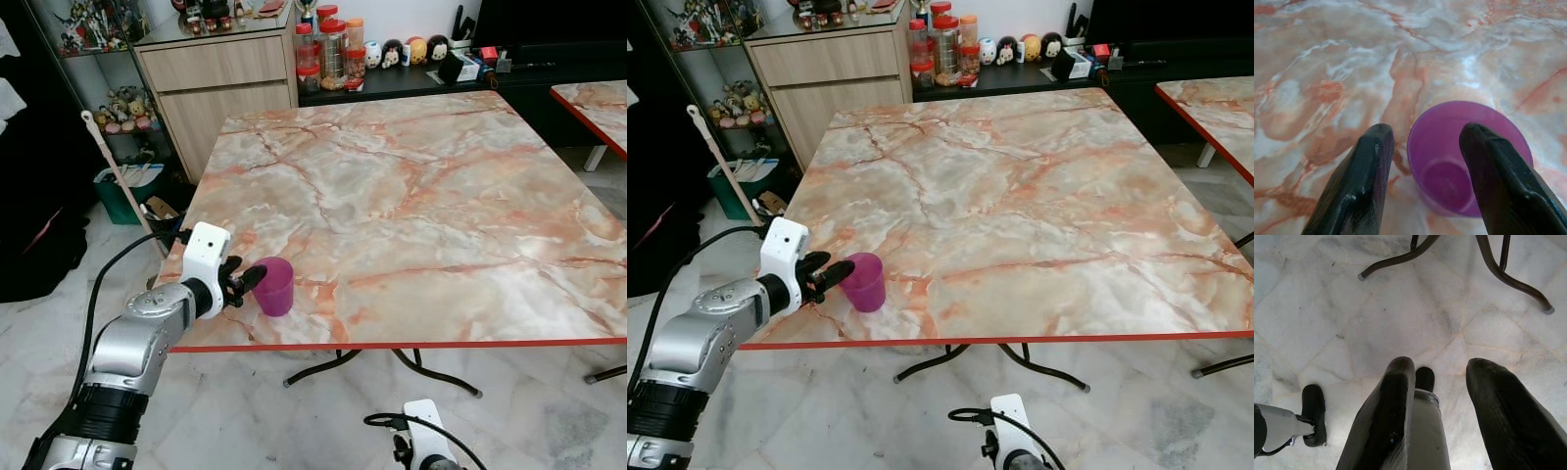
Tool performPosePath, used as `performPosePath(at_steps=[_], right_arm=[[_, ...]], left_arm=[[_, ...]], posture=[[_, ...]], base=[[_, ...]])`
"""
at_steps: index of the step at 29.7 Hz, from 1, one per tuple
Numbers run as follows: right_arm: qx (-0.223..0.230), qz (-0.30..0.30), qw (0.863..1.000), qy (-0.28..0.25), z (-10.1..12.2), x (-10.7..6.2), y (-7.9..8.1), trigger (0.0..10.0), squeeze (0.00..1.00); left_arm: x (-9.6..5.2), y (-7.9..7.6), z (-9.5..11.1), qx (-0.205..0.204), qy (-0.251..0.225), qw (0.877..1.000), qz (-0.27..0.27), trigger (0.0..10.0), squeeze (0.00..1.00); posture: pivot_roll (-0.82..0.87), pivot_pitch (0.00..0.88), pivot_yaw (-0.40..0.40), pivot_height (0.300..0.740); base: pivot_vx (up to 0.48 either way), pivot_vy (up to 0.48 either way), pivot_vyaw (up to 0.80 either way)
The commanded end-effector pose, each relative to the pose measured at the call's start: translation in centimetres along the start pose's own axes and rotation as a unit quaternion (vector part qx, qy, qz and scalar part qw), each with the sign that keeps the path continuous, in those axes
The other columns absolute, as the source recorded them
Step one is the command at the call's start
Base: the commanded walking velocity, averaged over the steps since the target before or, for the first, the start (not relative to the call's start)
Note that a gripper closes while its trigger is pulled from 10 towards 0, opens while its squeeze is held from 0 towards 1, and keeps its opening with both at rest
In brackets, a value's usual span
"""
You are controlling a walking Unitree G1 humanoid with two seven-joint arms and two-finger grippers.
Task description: Setting the table
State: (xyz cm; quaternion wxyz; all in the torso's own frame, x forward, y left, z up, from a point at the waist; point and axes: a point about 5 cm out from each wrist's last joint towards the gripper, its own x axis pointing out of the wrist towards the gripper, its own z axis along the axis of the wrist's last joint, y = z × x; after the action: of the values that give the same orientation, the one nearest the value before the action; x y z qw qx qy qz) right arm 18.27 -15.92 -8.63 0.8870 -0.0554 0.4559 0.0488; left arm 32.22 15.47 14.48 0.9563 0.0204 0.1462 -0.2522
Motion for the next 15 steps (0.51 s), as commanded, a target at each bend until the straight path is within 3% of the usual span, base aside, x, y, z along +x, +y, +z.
performPosePath(at_steps=[1,15], right_arm=[[-0.004,0.006,1.0,0.003,-0.09,0.01,0.33,10.0,0.0],[-0.001,0.004,1.0,0.001,0.08,0.04,0.32,10.0,0.0]], left_arm=[[0.38,0.11,0.33,0.011,0.005,1.0,0.011,10.0,0.0],[1.12,-0.07,0.55,0.026,0.012,1.0,0.005,10.0,0.0]], posture=[[-0.09,0.0,0.068,0.74],[-0.1,0.0,0.073,0.74]], base=[[0.0,0.0,0.0],[0.0,0.0,0.0]])
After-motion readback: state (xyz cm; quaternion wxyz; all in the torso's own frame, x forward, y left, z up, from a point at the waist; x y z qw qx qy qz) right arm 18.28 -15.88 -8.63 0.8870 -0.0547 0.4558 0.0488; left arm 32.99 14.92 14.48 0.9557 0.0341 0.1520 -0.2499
